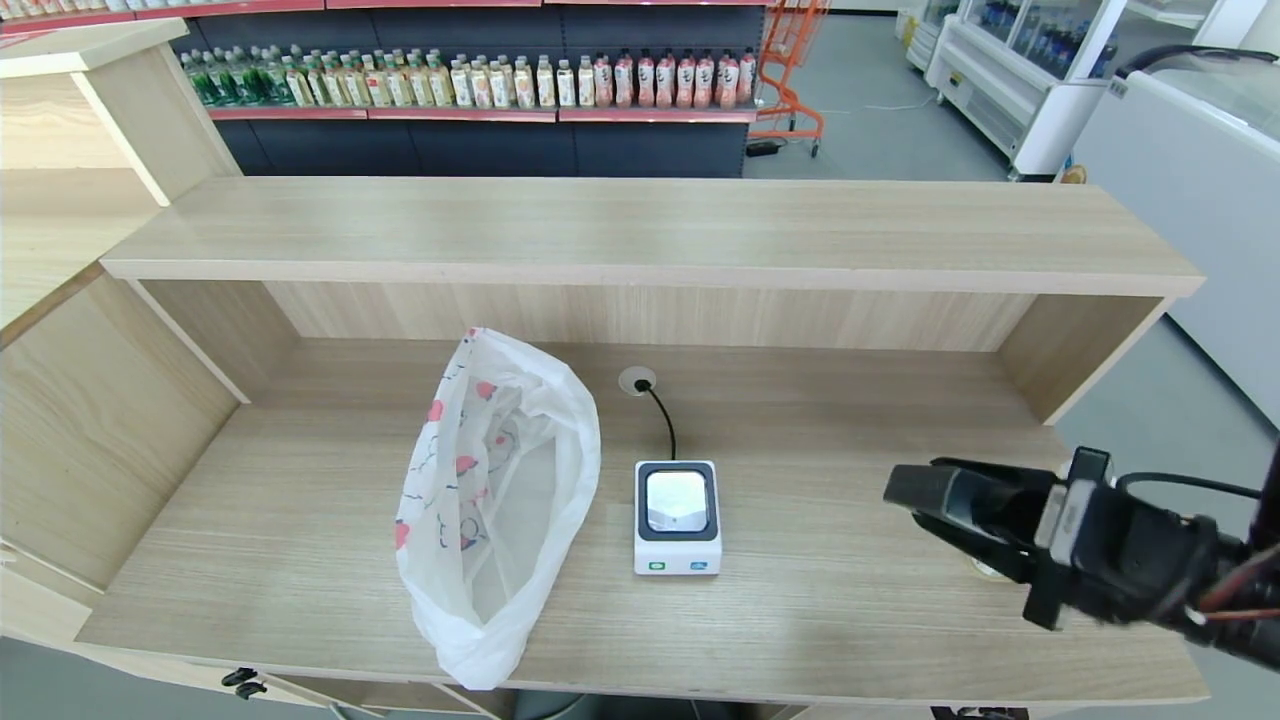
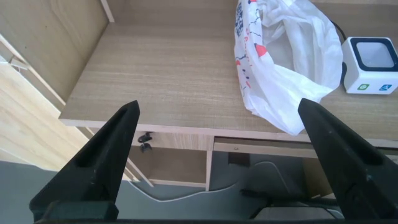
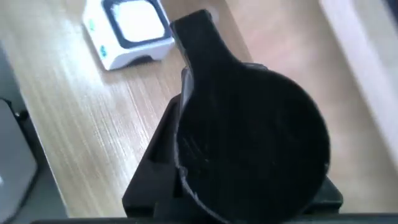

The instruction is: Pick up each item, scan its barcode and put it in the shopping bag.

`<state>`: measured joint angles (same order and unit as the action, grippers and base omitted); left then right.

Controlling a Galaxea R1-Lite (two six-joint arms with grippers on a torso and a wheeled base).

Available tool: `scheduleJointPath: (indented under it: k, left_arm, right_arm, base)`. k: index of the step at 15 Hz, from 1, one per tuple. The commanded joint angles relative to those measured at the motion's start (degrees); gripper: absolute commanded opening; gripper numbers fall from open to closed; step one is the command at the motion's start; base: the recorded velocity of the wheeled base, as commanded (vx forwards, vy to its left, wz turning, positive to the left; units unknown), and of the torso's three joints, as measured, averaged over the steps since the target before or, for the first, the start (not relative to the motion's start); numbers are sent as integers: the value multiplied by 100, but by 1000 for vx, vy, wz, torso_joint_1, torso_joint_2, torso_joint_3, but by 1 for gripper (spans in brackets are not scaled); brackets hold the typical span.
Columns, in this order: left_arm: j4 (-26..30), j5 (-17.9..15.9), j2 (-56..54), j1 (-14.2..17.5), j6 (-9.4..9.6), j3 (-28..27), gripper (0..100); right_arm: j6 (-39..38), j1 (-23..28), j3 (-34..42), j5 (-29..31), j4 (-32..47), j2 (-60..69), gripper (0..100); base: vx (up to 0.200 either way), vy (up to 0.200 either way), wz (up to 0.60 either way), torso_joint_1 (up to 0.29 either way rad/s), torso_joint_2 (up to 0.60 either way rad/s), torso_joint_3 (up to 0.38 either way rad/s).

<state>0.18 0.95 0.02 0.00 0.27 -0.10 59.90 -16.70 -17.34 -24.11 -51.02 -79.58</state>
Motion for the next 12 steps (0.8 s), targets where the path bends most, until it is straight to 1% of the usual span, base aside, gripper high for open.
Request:
scheduleJointPath:
  k: [1, 2, 3, 4, 5, 6, 7, 8, 9, 10, 12]
  left_arm:
    - [-1, 2, -2, 0, 0, 10, 100]
    - [-1, 2, -2, 0, 0, 1, 100]
    - [-1, 2, -2, 0, 0, 1, 100]
    - [-1, 2, -2, 0, 0, 1, 100]
    - [-1, 2, -2, 0, 0, 1, 100]
    - [-1, 2, -2, 0, 0, 1, 100]
    - [-1, 2, -2, 0, 0, 1, 100]
    - [-1, 2, -2, 0, 0, 1, 100]
    - [-1, 2, -2, 0, 0, 1, 100]
    - [-1, 2, -2, 0, 0, 1, 100]
    - [-1, 2, -2, 0, 0, 1, 100]
  right_arm:
    - [1709, 0, 28, -1157, 611, 408, 0]
    - [3256, -26, 20, -1667, 1059, 268, 0]
    - [4178, -70, -7, -1869, 1331, 153, 0]
    - [5268, -105, -51, -1930, 1648, 39, 0]
    - [5743, -343, -42, -1781, 1709, 21, 0]
    - [5910, -527, -42, -1640, 1709, -5, 0]
    - [6051, -984, -16, -1412, 1709, -40, 0]
    - [6112, -1353, -42, -1394, 1665, -119, 0]
    - [6341, -1661, -95, -1403, 1542, -321, 0]
    - [6552, -1766, -95, -1456, 1296, -400, 0]
    - [6956, -1775, -77, -1500, 1208, -620, 0]
  base:
    - [0, 0, 0, 0, 0, 0]
    - [0, 0, 0, 0, 0, 0]
    - [0, 0, 0, 0, 0, 0]
    - [0, 0, 0, 0, 0, 0]
    - [0, 0, 0, 0, 0, 0]
    - [0, 0, 0, 0, 0, 0]
    - [0, 0, 0, 0, 0, 0]
    - [0, 0, 0, 0, 0, 0]
    - [0, 0, 0, 0, 0, 0]
    - [0, 0, 0, 0, 0, 0]
    - [0, 0, 0, 0, 0, 0]
